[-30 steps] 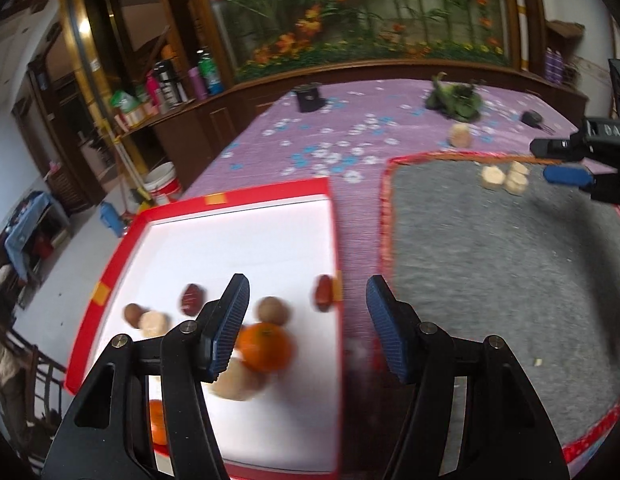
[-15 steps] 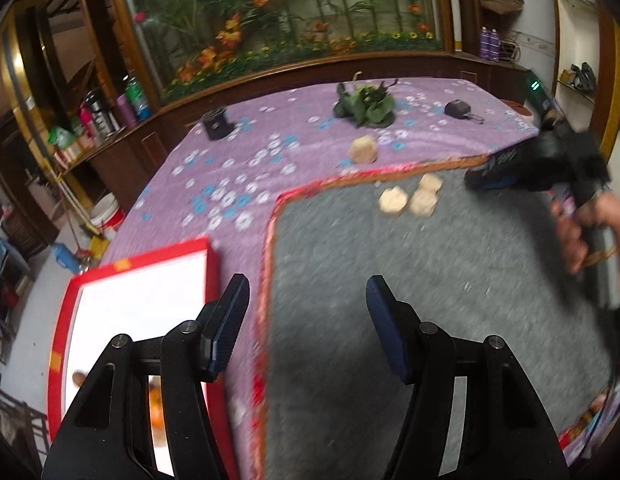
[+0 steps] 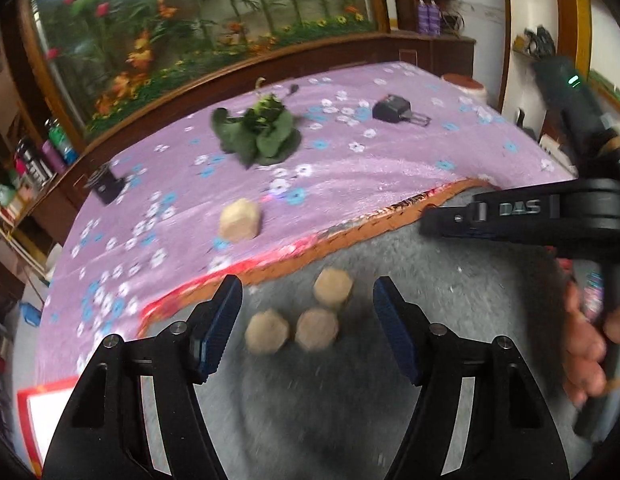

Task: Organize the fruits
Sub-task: 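Grasp a red date with the right gripper while the left gripper grasps a beige hexagonal chunk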

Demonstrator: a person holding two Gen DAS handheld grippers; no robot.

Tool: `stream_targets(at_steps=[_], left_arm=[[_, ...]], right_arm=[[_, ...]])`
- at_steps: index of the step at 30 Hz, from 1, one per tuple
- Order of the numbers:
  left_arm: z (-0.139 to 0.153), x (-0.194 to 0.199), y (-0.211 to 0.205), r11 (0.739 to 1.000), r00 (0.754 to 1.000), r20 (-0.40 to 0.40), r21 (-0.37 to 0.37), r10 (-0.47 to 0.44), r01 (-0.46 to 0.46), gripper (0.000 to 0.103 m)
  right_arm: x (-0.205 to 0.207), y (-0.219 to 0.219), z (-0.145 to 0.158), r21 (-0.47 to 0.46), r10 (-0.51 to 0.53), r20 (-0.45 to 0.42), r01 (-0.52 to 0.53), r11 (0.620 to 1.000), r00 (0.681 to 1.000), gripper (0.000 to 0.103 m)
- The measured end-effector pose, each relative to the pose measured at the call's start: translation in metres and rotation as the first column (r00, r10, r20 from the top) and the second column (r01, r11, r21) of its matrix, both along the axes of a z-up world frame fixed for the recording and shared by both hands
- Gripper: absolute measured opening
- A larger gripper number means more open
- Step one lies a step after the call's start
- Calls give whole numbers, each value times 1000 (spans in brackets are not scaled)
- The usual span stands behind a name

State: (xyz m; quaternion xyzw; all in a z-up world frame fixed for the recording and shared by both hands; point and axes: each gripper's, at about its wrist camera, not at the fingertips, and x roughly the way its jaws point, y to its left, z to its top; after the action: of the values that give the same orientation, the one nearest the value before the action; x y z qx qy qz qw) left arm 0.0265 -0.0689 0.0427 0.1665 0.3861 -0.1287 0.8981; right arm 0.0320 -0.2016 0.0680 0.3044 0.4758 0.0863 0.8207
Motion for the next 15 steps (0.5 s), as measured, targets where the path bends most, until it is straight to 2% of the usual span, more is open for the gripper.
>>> stream_targets(at_steps=[2, 4, 6, 8, 9, 10, 13, 15], left_arm=[[-12, 12, -9, 999, 999, -38, 15, -29, 29, 69], [-26, 22, -13, 998, 997, -79, 48, -23, 27, 68], [-37, 29, -15, 998, 993, -117, 51, -29, 35, 68], [-38, 34, -12, 1000, 992, -127, 1, -29, 30, 52], [-38, 37, -10, 999, 987, -157, -35, -39, 34, 31], [-38, 38, -11, 998, 985, -169, -55, -45, 36, 27], [-38, 30, -16, 999, 988, -144, -21, -52, 50, 27], [-36, 25, -14, 999, 990, -138, -27, -40, 37, 26]], right_arm=[[1, -3, -1, 30, -17, -9, 17, 999, 1000, 19], [0, -4, 1, 40, -17, -5, 17, 999, 1000, 19], [-1, -3, 4, 47, -13, 4, 13, 999, 1000, 19], [-1, -3, 7, 47, -12, 13, 11, 999, 1000, 19], [0, -2, 8, 48, -11, 18, 10, 999, 1000, 19], [-1, -1, 9, 50, -8, 24, 7, 999, 1000, 19], [0, 0, 11, 51, -7, 34, 5, 999, 999, 19], [0, 0, 12, 61, -4, 45, 1, 998, 999, 19]])
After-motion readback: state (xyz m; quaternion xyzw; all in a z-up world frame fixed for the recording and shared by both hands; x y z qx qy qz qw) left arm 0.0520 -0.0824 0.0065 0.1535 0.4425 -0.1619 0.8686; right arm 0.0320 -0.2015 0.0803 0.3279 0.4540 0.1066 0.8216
